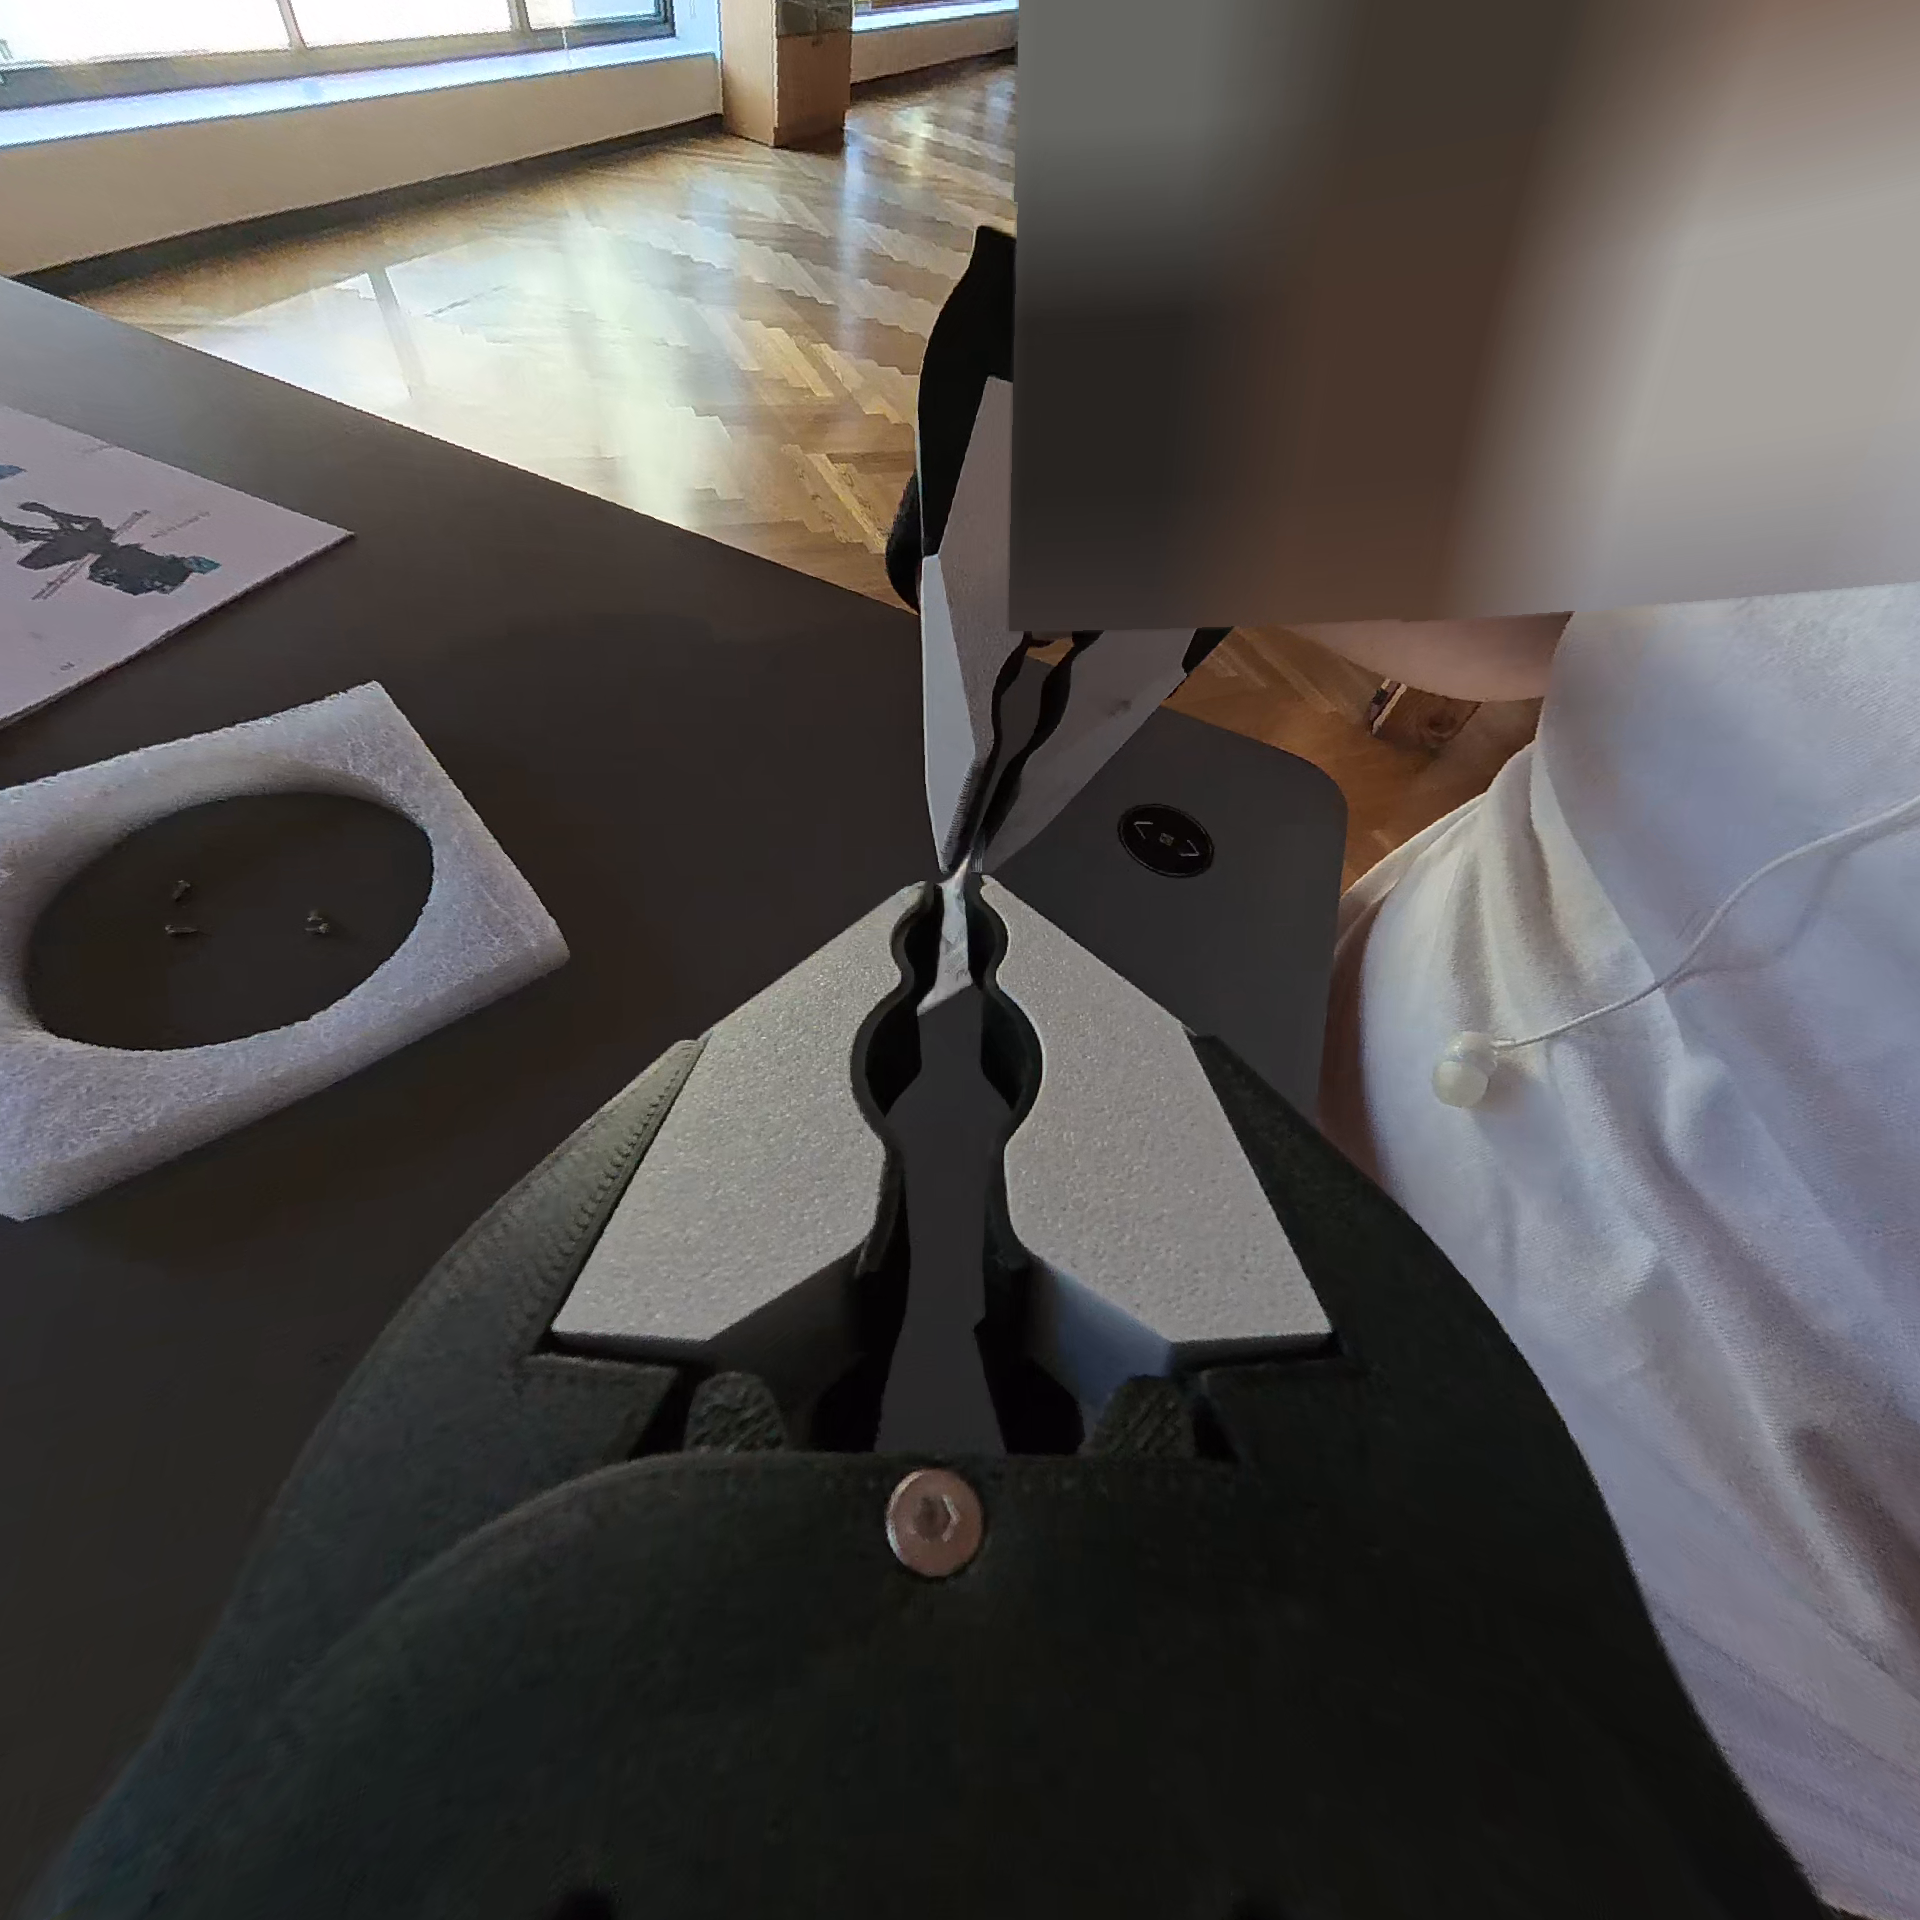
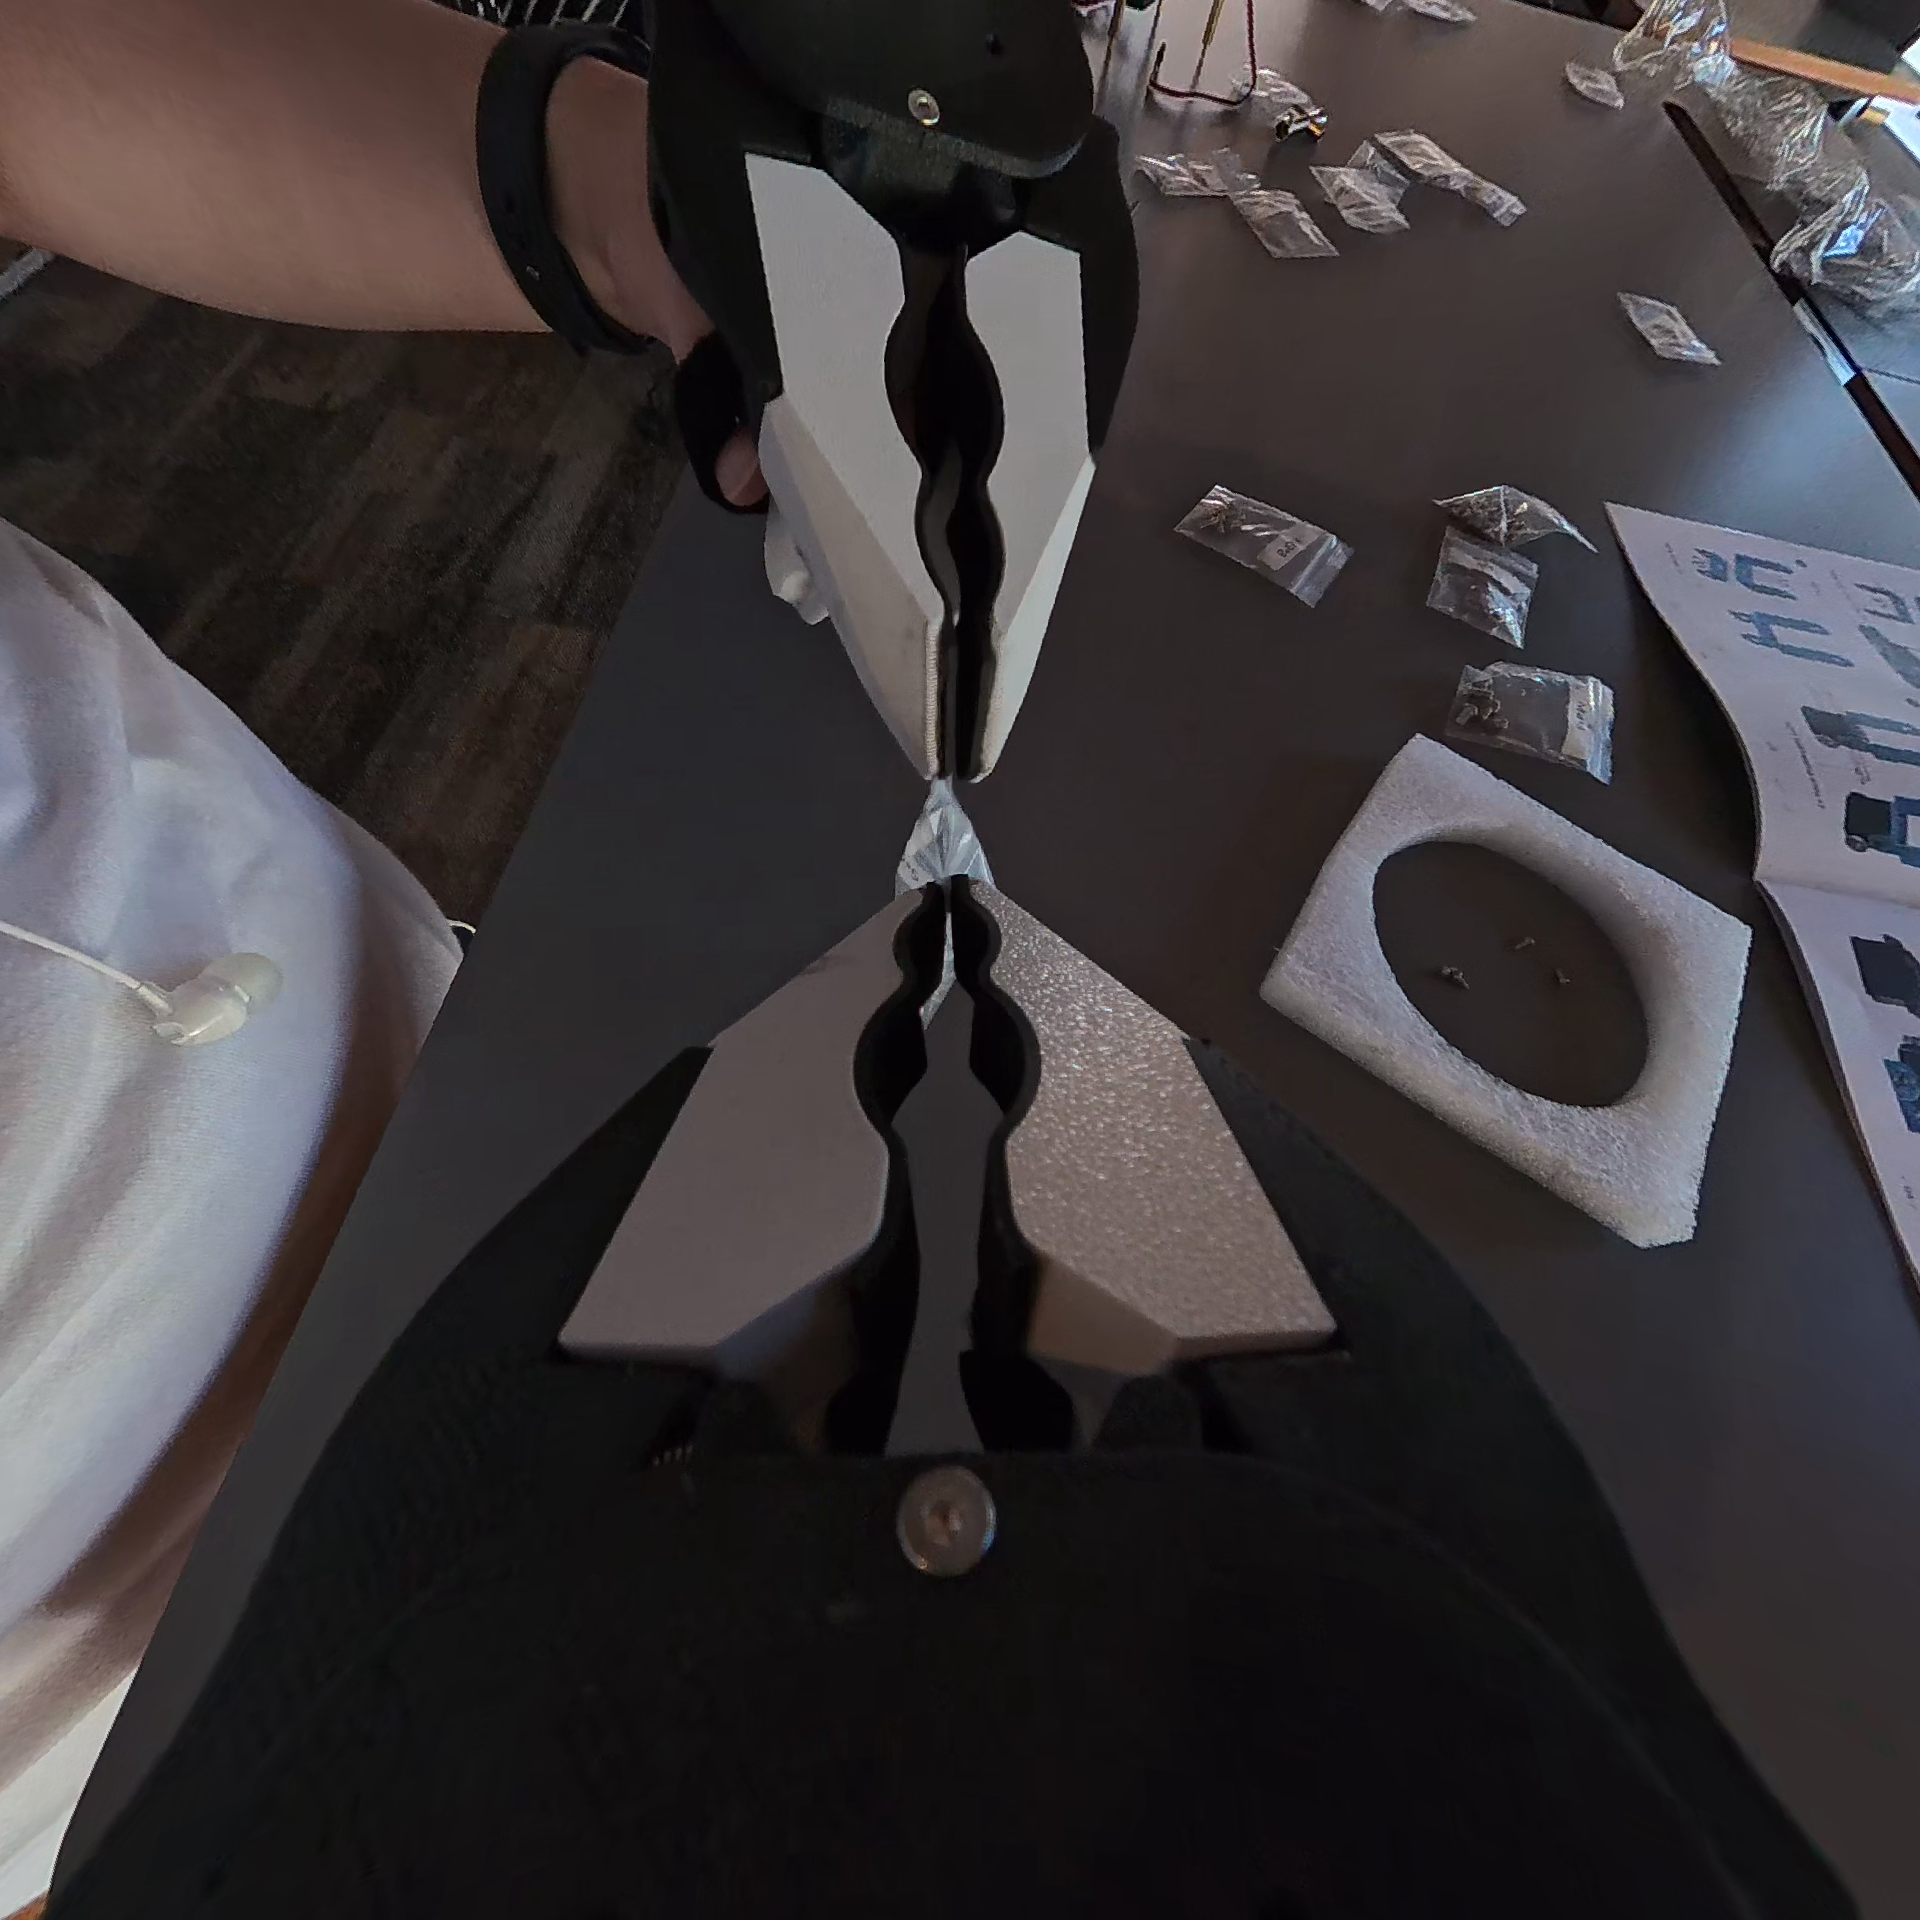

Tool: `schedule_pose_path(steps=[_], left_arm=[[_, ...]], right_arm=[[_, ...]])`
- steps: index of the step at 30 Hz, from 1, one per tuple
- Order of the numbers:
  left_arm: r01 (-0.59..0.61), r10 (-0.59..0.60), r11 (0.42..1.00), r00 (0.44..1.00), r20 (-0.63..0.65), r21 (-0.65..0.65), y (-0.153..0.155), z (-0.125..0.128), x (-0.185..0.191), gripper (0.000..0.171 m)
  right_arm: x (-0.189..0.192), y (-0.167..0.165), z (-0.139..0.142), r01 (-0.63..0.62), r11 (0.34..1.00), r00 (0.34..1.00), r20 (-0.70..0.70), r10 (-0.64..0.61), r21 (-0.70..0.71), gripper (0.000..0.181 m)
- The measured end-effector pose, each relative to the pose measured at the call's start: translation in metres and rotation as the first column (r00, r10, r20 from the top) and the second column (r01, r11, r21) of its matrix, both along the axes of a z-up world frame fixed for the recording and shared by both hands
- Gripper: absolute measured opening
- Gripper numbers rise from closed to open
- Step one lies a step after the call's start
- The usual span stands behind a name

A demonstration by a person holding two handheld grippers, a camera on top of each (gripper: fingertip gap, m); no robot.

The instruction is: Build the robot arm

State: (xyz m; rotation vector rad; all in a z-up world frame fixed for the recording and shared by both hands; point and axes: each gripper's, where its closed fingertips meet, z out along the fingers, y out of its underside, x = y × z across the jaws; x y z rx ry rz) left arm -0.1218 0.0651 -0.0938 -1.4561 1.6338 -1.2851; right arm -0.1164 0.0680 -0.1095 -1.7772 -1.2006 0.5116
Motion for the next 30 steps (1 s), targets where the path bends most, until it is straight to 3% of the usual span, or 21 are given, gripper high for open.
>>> schedule_pose_path(steps=[7, 14, 18, 23, 26, 30], left_arm=[[-0.068, 0.07, 0.997, 0.996, 0.057, -0.031, 0.011, 0.013, -0.011, 0.007], [-0.225, 0.234, 0.971, 0.965, 0.119, -0.082, 0.029, 0.015, -0.037, 0.007], [-0.297, 0.318, 0.945, 0.931, 0.178, -0.136, 0.035, 0.019, -0.049, 0.007], [-0.334, 0.358, 0.929, 0.919, 0.166, -0.158, 0.043, 0.014, -0.061, 0.006], [-0.355, 0.372, 0.925, 0.919, 0.128, -0.138, 0.048, 0.008, -0.07, 0.007], [-0.364, 0.379, 0.922, 0.918, 0.114, -0.135, 0.058, 0.004, -0.084, 0.007]], right_arm=[[0.005, 0.004, -0.002, 0.022, 0.999, 0.999, -0.031, -0.023, -0.045, 0.001], [0.027, 0.034, 0.011, 0.103, 0.967, 0.965, -0.211, -0.154, -0.235, 0.001], [0.063, 0.079, 0.027, 0.228, 0.949, 0.933, -0.23, -0.277, -0.217, 0.001], [0.088, 0.14, 0.052, 0.255, 0.894, 0.802, -0.435, -0.408, -0.368, 0.001], [0.061, 0.151, 0.051, 0.148, 0.87, 0.795, -0.467, -0.387, -0.47, 0.001], [-0.005, 0.168, 0.025, 0.008, 0.799, 0.854, -0.412, -0.319, -0.602, 0.001]])
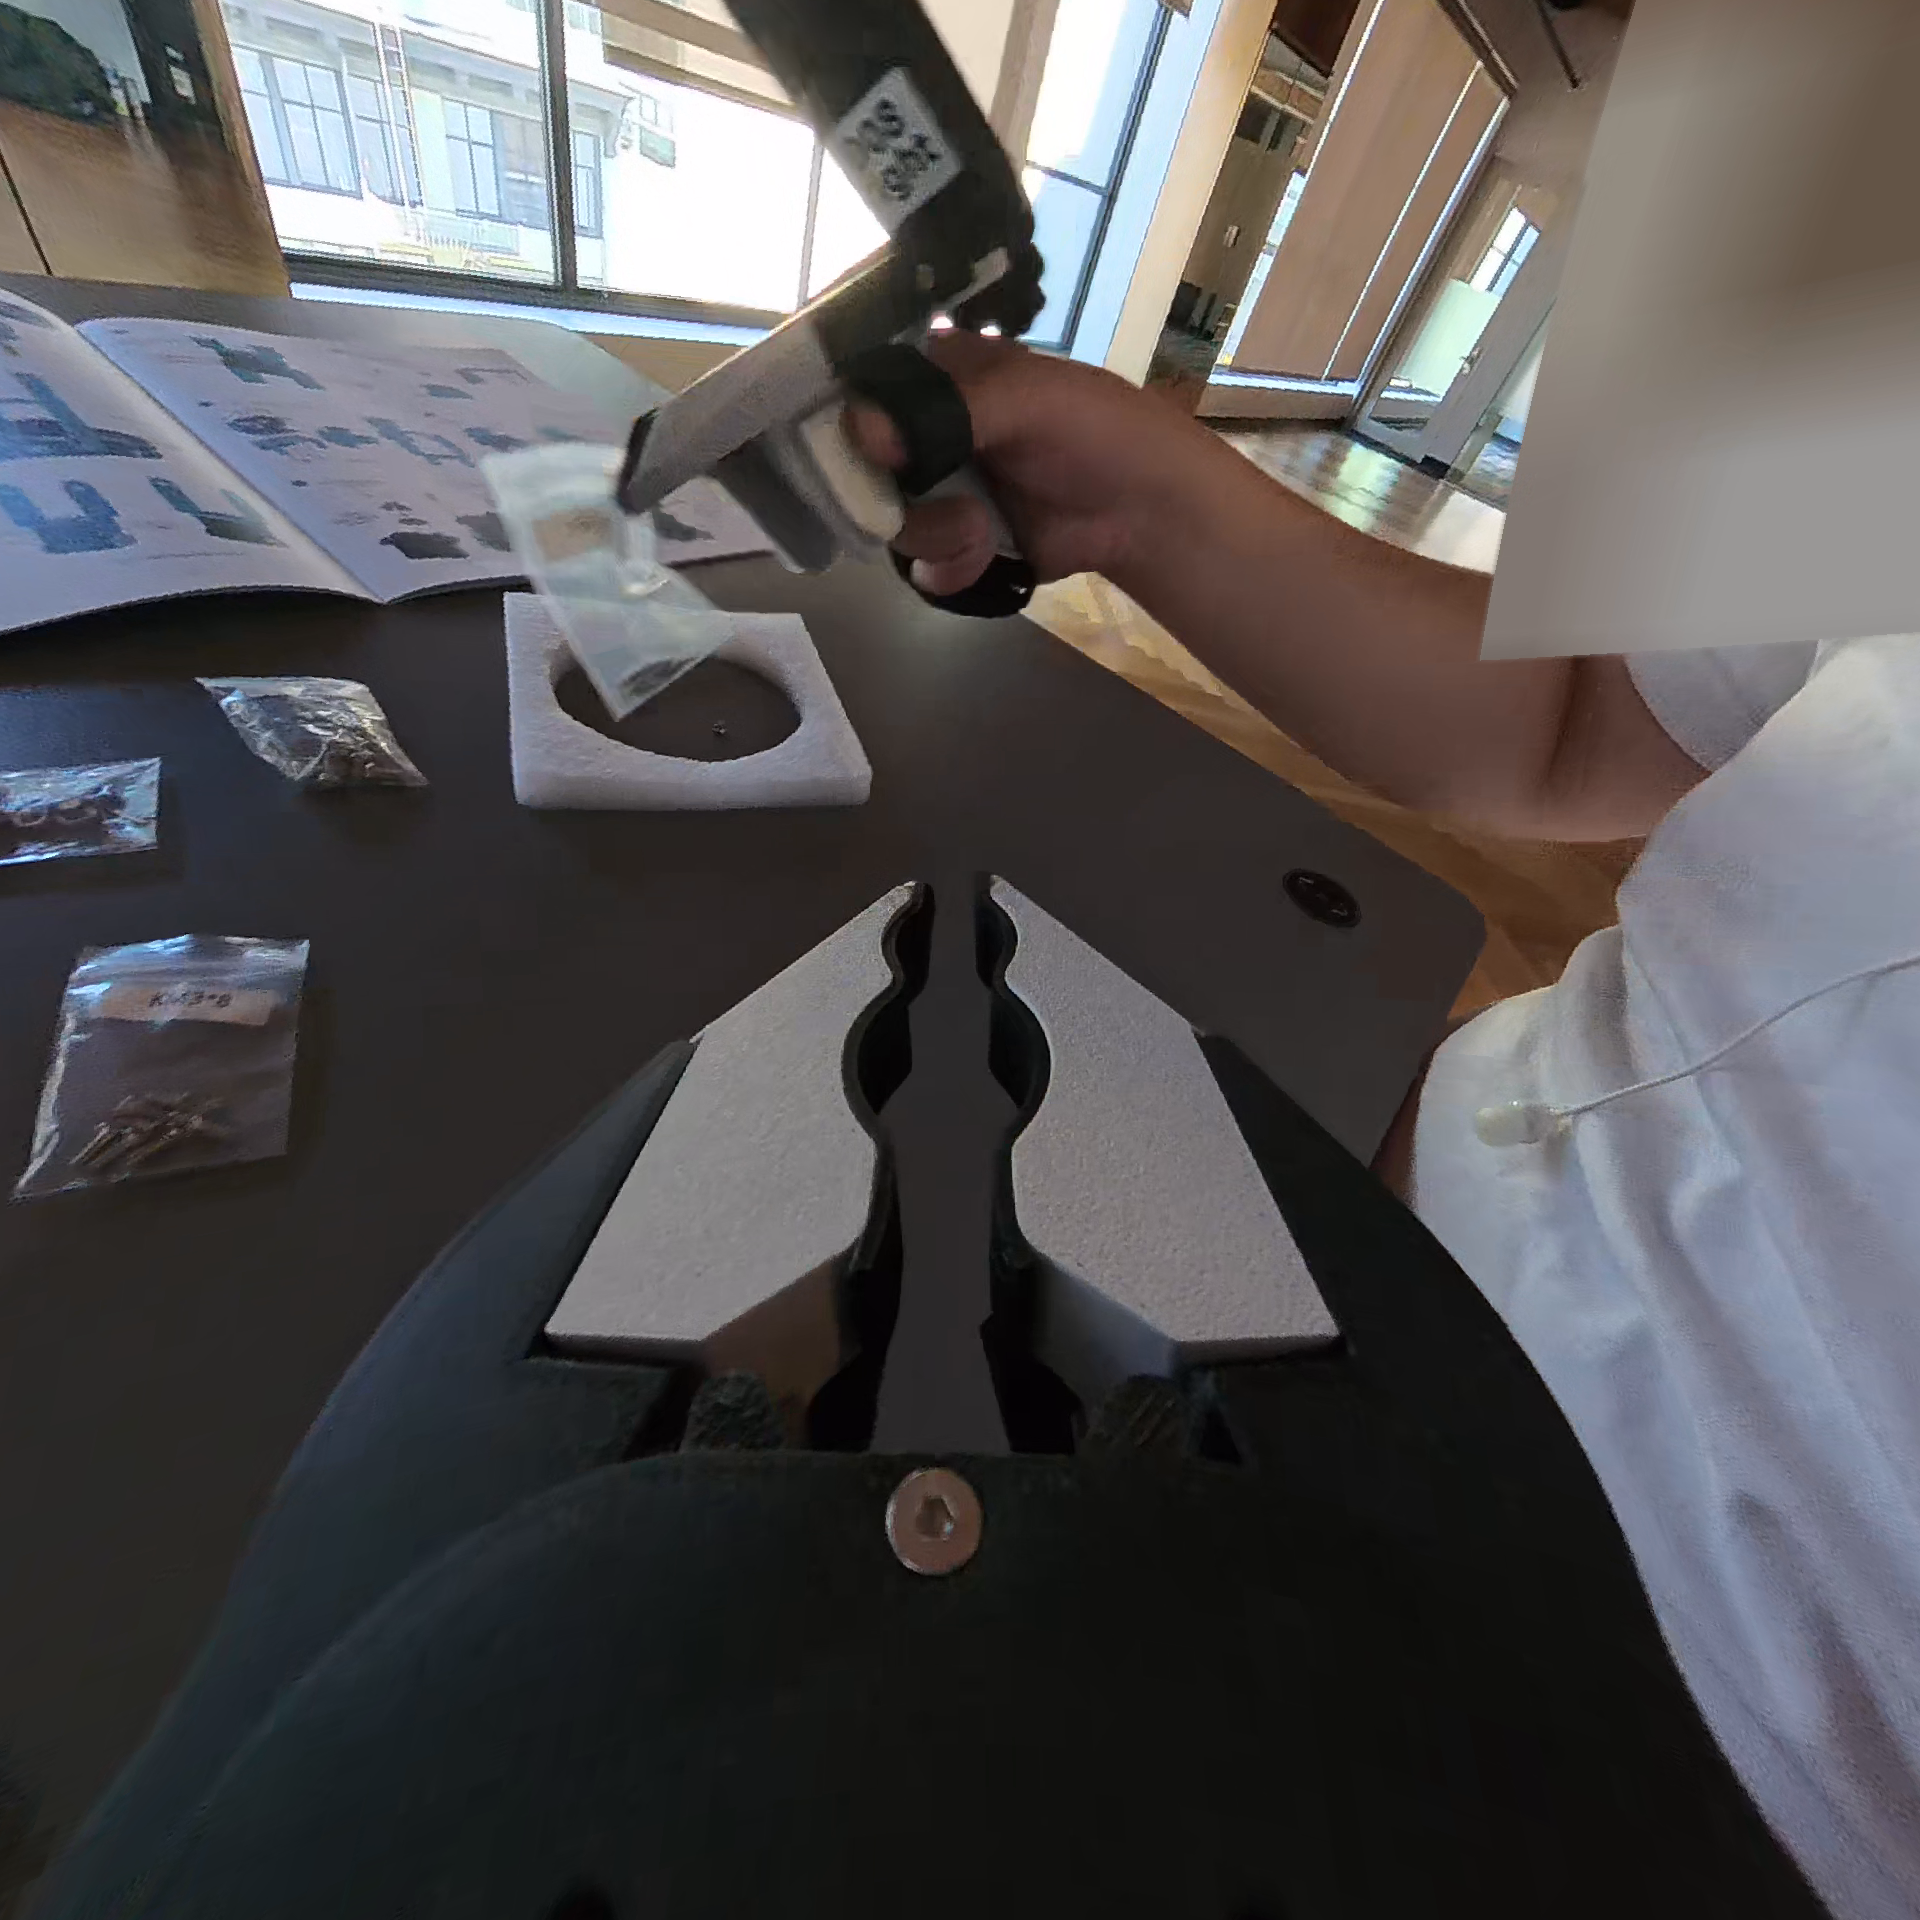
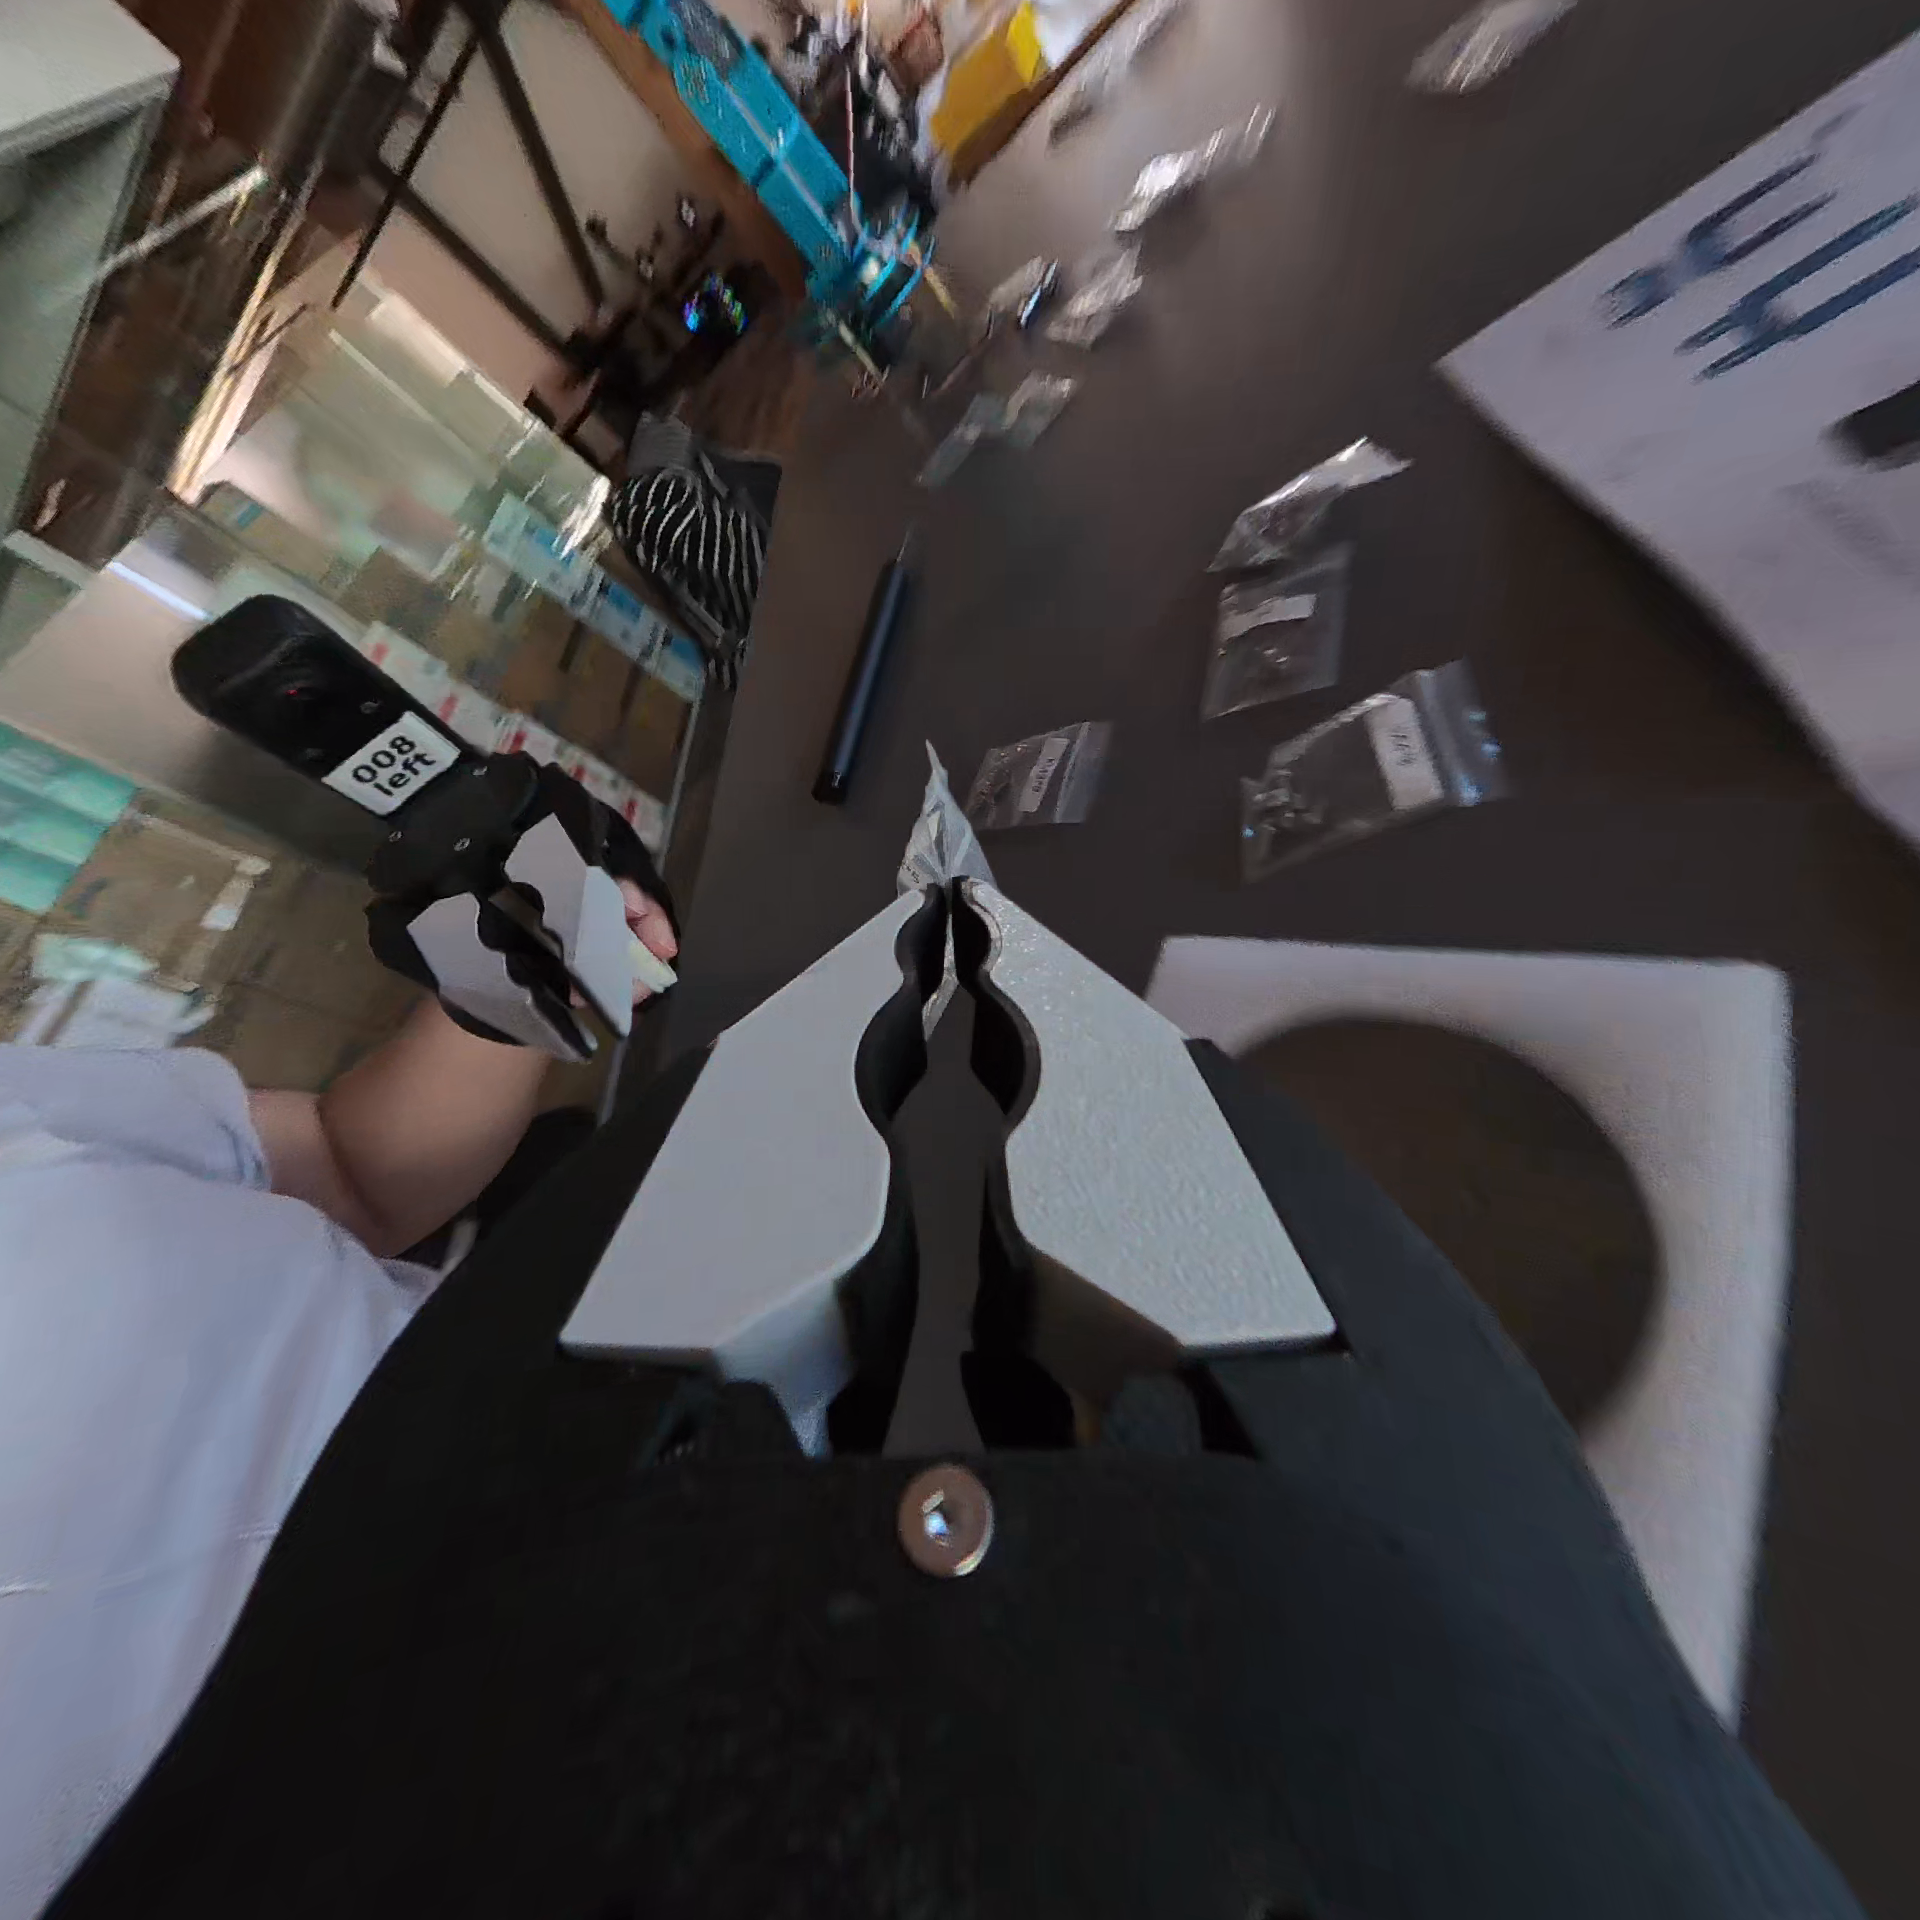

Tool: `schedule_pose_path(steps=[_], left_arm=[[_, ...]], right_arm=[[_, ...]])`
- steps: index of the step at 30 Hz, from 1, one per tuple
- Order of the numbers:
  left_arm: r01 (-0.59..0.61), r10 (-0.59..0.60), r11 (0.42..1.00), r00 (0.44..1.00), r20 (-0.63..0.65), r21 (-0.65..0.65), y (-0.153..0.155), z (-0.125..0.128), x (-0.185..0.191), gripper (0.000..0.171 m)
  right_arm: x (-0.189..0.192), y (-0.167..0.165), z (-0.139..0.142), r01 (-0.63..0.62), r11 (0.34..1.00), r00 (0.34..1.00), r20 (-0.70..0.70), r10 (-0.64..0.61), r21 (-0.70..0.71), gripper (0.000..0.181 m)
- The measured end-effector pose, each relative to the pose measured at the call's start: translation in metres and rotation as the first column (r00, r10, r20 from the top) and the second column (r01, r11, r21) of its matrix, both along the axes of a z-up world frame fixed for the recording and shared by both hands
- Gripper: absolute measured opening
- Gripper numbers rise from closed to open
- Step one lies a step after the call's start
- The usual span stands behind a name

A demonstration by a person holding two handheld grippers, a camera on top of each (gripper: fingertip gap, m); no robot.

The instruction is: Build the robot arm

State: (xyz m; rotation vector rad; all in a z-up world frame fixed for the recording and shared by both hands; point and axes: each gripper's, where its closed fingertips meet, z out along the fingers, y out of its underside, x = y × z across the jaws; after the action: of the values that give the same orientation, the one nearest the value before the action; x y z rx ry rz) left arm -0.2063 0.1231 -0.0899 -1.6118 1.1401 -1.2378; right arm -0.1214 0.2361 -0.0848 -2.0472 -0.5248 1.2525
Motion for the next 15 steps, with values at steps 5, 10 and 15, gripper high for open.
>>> schedule_pose_path(steps=[5, 10, 15], left_arm=[[0.039, -0.039, 0.999, 0.999, -0.013, 0.012, 0.017, -0.001, -0.021, 0.006], [0.11, -0.11, 0.994, 0.993, -0.033, 0.022, 0.04, -0.004, -0.045, 0.006], [0.229, -0.227, 0.973, 0.973, -0.045, 0.023, 0.053, -0.011, -0.06, 0.006]], right_arm=[[-0.055, 0.028, -0.035, -0.109, 0.981, 0.987, 0.096, 0.126, -0.16, 0.001], [-0.063, 0.044, -0.064, -0.09, 0.974, 0.963, 0.231, 0.139, -0.209, 0.001], [-0.061, 0.051, -0.071, -0.086, 0.974, 0.935, 0.321, 0.151, -0.208, 0.004]])
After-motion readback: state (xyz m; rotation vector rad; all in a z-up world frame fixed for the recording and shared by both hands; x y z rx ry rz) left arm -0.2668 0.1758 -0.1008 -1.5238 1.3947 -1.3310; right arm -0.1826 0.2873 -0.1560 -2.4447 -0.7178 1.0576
